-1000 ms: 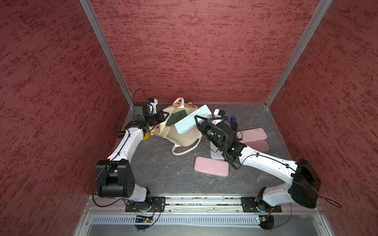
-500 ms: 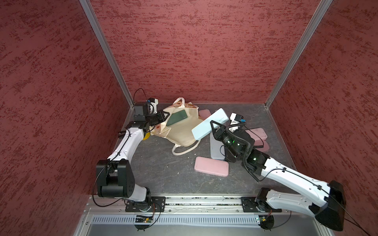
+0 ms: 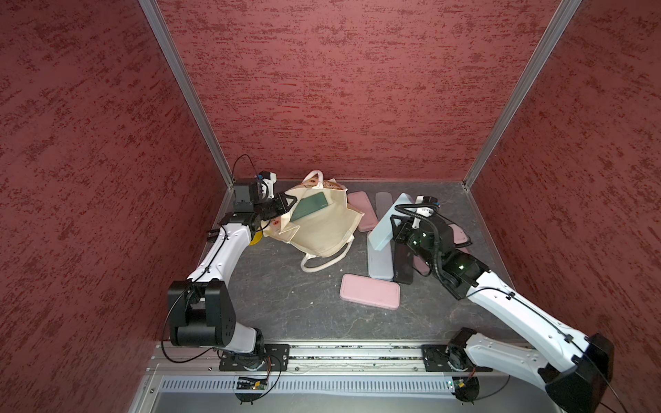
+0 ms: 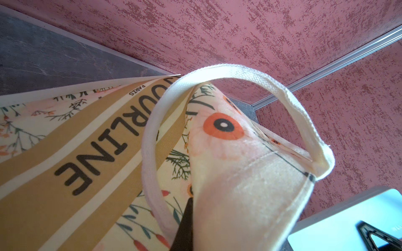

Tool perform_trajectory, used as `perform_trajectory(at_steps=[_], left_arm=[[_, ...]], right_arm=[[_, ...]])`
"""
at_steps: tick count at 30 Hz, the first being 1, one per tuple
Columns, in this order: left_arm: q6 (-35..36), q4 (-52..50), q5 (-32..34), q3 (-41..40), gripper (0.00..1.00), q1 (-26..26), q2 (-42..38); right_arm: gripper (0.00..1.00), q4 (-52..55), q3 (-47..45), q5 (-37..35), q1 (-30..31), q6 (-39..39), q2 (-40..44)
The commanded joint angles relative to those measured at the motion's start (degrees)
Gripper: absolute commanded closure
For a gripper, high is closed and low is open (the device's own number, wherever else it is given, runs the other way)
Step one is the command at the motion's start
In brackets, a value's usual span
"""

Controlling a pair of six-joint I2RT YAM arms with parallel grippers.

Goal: Take out the pencil case from the canvas bag
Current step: Place the pencil case at the center of the board.

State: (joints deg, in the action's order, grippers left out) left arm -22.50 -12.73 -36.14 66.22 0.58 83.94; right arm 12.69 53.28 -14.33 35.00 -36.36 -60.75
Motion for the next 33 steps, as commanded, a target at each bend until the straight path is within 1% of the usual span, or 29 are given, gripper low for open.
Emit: perform_trajectory(at_steps=[1,3,7,11,12,15,16,17,20,26,33], left_arm=[[-0.4,2.5,-2.4,-0.1,1.00,0.0,-1.5],[-0.6,2.6,-2.9,-0.1,1.00,-0.1,-1.5],[-0.8,2.9,-3.3,-0.1,1.00,-0.3,-1.9],[-1.1,3.1,-4.3,0.0,1.00,-0.5,-2.2],[-1.3,3.3,-4.7,0.1,1.00,-0.5,-2.1],[-1.2,3.2,-5.4,0.3,1.00,-0.5,-2.5],[-1.0,3.1,-5.5,0.4,1.00,-0.5,-2.6],[-0.8,3.0,-5.5,0.5,1.00,-0.5,-2.9],[-0.4,2.9,-5.6,0.5,1.00,-0.4,-3.5],[-0.5,3.1,-6.0,0.4,1.00,-0.1,-3.8],[-2.1,5.3,-6.6,-0.6,1.00,-0.2,-3.8]], right_arm=[[1.00,6.6,4.3,6.5,-4.9,3.0,-0.9],[1.00,9.6,4.6,10.2,-7.5,4.3,-1.3],[0.98,11.9,4.6,19.7,-11.7,9.6,-2.6],[0.97,9.9,5.3,31.9,-15.7,11.3,-8.6],[0.97,9.3,5.6,33.5,-16.1,11.8,-11.1],[0.97,9.3,6.6,33.5,-17.3,11.8,-16.5],[0.97,4.3,6.7,40.1,-17.5,11.9,-18.0],[0.97,2.1,6.8,43.8,-17.4,11.8,-19.3],[0.97,-2.5,7.3,46.8,-17.5,11.3,-22.1],[0.96,-5.2,9.5,52.6,-17.4,11.5,-29.3],[0.95,-5.5,10.7,54.1,-17.5,11.9,-34.2]])
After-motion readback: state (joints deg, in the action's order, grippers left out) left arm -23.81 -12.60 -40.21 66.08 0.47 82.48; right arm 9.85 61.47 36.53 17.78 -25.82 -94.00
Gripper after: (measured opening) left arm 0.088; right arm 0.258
